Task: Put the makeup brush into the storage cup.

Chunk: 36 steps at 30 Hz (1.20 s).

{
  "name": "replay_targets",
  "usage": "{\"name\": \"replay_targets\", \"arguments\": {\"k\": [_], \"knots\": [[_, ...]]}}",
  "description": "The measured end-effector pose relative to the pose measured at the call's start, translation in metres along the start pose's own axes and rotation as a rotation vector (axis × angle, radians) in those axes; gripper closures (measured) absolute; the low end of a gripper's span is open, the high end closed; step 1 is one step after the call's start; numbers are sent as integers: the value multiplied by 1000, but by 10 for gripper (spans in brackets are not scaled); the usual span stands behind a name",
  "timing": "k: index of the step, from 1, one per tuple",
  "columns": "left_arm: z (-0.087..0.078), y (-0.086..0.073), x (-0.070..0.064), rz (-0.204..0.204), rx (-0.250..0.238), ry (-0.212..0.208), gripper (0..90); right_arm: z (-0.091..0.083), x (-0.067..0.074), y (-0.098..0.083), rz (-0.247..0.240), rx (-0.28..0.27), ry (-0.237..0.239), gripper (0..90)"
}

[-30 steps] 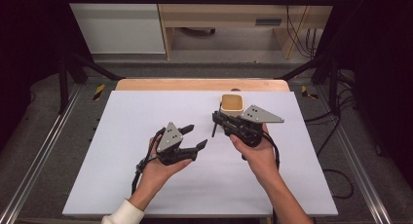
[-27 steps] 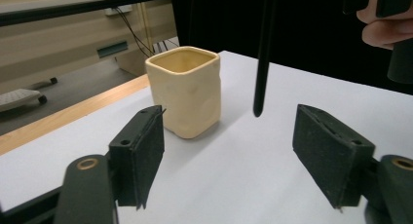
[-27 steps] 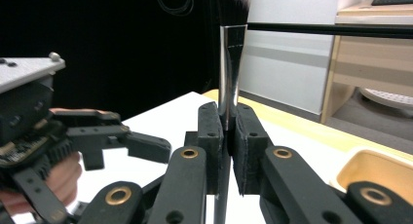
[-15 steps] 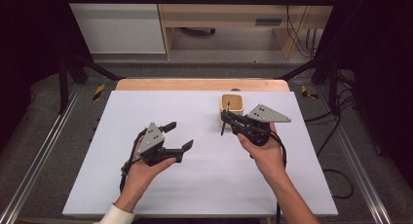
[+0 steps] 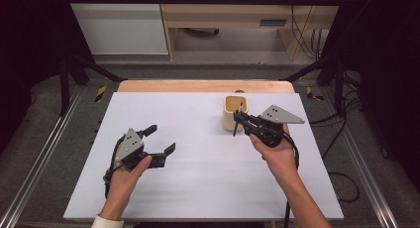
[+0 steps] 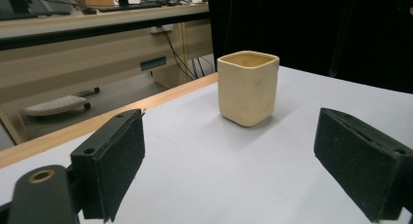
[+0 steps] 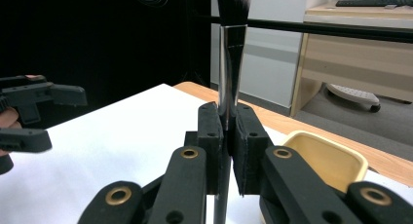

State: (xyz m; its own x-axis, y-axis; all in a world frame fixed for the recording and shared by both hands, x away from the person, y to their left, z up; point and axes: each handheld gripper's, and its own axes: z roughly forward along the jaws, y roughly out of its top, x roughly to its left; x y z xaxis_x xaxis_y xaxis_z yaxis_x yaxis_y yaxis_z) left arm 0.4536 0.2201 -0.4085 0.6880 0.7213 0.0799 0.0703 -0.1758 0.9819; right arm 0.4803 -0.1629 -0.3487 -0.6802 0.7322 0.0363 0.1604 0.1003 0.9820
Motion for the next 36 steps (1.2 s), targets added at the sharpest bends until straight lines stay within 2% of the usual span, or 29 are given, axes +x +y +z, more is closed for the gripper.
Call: {"name": "replay_targets", "arguments": {"k": [6,10,14,17,20,25,31,34,36], "knots": [[-16,-3,15,-2,-10,28,112,-6,-8,2,17,-6,-27,837],[-25,-10,27,-24,-24,36,111,-10,-12,2,12,3,-43,837],[-33,-14,36,-37,-50,39,107,-12,-17,2,3,17,-60,837],[-38,-20,40,-46,-68,22,92,-13,-19,2,2,23,-70,837],[-39,-26,44,-55,-62,8,58,-15,-21,2,-4,30,-73,837],[-43,-30,46,-73,-81,-16,26,-16,-26,2,-4,29,-85,837],[-42,-38,46,-89,-70,-20,15,-18,-29,7,-5,25,-92,837],[-39,-41,42,-86,-64,-31,15,-19,-30,9,-8,23,-97,837],[-38,-43,41,-65,-47,-32,16,-19,-31,10,-11,25,-98,837]]}}
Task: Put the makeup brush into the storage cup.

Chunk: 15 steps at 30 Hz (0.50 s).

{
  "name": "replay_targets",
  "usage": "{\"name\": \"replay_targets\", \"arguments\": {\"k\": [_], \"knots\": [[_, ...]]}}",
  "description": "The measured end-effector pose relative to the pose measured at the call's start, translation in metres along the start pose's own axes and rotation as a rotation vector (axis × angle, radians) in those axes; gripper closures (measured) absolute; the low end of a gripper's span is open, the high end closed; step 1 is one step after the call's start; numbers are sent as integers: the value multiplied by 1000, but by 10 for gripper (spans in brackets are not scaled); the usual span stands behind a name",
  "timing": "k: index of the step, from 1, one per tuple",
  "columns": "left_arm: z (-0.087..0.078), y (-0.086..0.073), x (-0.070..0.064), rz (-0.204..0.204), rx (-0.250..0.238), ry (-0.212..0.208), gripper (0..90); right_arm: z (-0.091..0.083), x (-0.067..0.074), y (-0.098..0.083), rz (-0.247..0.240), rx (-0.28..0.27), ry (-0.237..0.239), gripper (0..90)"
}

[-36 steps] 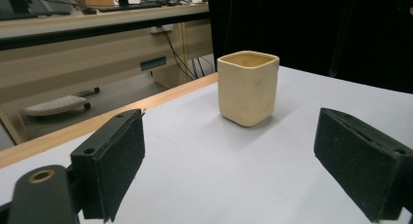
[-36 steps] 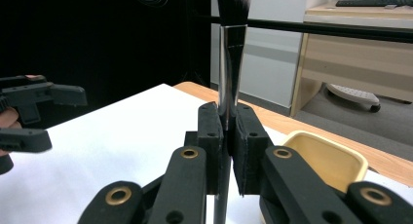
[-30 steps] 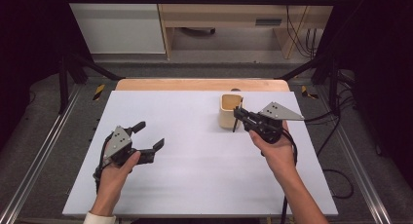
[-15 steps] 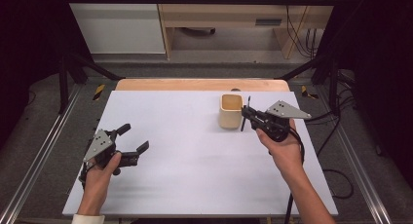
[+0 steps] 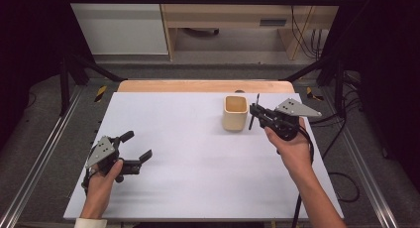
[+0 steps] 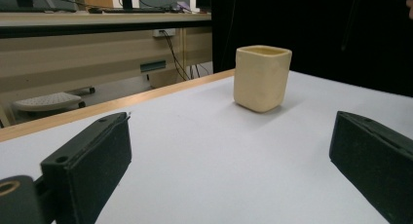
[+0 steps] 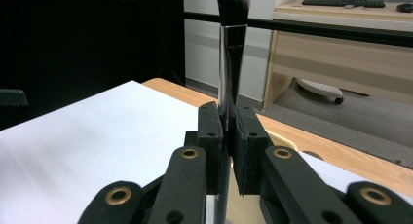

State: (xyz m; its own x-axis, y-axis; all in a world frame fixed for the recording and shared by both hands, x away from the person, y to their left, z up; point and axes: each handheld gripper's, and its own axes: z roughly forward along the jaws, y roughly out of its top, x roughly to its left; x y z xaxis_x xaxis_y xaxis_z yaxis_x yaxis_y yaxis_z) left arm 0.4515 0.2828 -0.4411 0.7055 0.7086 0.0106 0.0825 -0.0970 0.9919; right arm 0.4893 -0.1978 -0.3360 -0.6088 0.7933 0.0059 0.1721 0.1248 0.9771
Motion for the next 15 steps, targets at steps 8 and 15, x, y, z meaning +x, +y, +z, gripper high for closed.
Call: {"name": "replay_targets", "arguments": {"k": [8,15], "knots": [[2,-2,-3,-8,-24,1,19,-1,-8,6,11,-1,-18,837],[1,-3,-3,-6,-24,-4,25,1,-11,9,10,-5,-29,837]]}}
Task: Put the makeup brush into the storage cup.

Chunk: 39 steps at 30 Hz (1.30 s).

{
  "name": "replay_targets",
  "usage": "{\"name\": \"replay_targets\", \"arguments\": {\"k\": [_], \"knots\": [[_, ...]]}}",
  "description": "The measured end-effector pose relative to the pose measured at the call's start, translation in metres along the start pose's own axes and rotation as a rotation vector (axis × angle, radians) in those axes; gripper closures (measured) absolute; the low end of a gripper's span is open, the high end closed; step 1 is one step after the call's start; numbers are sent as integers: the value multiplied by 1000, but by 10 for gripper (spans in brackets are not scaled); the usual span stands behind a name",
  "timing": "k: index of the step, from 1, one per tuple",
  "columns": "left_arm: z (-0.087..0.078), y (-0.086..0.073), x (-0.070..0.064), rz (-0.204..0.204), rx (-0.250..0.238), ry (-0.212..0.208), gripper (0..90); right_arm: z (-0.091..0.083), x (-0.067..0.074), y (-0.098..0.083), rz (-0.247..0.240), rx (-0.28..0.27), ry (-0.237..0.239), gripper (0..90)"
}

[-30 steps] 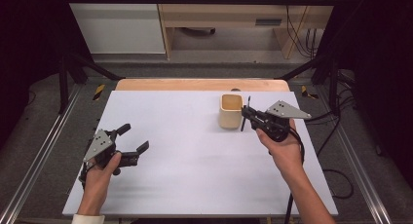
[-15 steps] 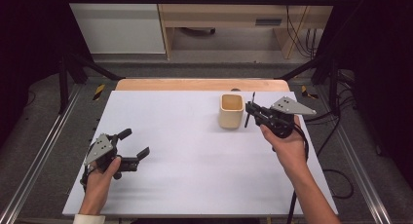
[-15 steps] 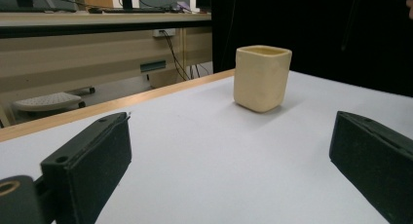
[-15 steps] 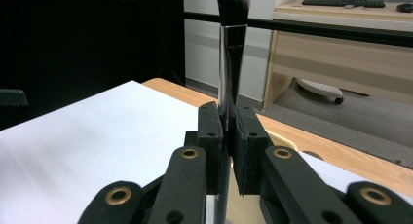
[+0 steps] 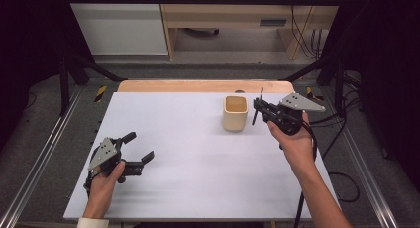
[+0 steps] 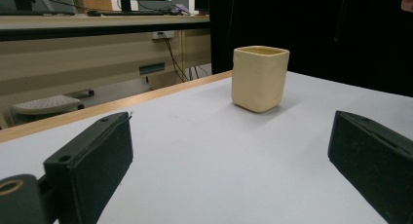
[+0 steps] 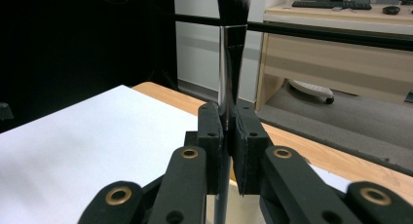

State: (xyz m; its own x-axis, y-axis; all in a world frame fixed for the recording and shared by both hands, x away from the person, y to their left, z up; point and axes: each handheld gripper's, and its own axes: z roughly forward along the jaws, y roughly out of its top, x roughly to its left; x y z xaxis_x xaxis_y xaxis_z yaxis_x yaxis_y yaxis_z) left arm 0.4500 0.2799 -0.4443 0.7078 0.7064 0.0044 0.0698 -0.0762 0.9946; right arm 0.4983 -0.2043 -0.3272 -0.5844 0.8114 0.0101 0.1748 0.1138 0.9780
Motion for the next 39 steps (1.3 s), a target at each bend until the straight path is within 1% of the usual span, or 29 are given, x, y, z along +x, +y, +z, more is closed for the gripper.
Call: {"name": "replay_targets", "arguments": {"k": [4,10,13,19,26,32,35,39], "knots": [[0,0,-1,8,6,-6,26,2,-1,3,-5,-1,-4,837],[-1,-1,0,6,6,-2,31,6,-3,7,-11,-2,-12,837],[-1,-1,0,4,7,2,31,10,-4,9,-6,-1,-19,837],[-2,-1,0,11,7,0,31,17,-5,17,-25,3,-23,837],[-3,-2,1,9,7,6,31,26,-9,23,-29,6,-42,837],[-3,-3,2,18,11,7,31,32,-16,24,-22,-18,-56,837],[-3,-3,3,20,14,7,31,36,-19,24,-4,-27,-65,837],[-2,-3,2,20,11,5,31,42,-21,25,1,-33,-72,837]]}}
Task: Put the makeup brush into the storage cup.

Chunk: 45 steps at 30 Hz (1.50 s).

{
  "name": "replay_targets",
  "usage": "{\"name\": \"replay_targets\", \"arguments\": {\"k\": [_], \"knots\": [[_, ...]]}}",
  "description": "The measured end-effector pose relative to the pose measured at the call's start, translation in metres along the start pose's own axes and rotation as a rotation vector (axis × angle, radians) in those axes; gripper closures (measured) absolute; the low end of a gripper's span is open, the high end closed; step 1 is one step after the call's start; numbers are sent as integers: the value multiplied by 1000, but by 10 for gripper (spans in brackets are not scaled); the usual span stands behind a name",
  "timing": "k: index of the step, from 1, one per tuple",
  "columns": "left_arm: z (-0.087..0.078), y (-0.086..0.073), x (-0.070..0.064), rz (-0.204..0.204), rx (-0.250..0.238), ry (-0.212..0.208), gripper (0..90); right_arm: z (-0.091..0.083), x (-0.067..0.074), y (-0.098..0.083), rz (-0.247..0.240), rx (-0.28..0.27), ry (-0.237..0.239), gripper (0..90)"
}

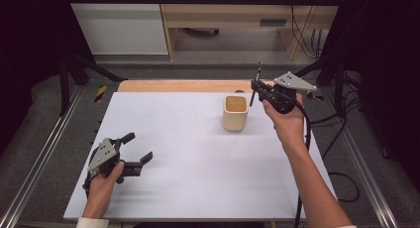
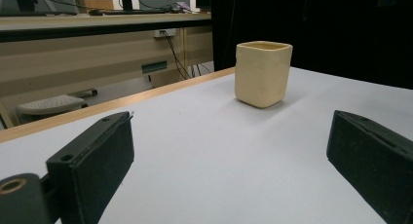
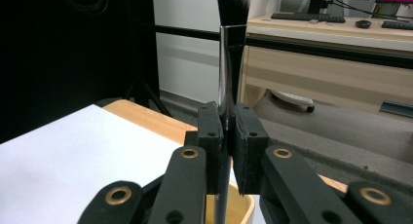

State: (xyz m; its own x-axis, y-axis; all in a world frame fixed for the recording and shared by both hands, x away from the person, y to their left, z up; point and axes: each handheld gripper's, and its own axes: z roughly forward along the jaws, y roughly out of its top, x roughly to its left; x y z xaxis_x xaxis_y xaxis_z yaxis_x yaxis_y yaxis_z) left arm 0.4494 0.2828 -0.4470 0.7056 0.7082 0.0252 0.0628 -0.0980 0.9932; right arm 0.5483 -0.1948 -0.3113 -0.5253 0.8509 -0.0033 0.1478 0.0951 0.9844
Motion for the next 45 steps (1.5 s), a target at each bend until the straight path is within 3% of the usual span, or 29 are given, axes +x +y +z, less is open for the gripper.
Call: {"name": "replay_targets", "arguments": {"k": [5,17,45], "knots": [[1,-1,0,6,16,-4,31,6,-1,5,8,-8,-2,837],[0,-1,1,-15,-6,-3,33,17,-5,12,9,-4,-18,837],[-4,1,4,-21,-19,3,34,44,15,-3,-13,59,15,837]]}}
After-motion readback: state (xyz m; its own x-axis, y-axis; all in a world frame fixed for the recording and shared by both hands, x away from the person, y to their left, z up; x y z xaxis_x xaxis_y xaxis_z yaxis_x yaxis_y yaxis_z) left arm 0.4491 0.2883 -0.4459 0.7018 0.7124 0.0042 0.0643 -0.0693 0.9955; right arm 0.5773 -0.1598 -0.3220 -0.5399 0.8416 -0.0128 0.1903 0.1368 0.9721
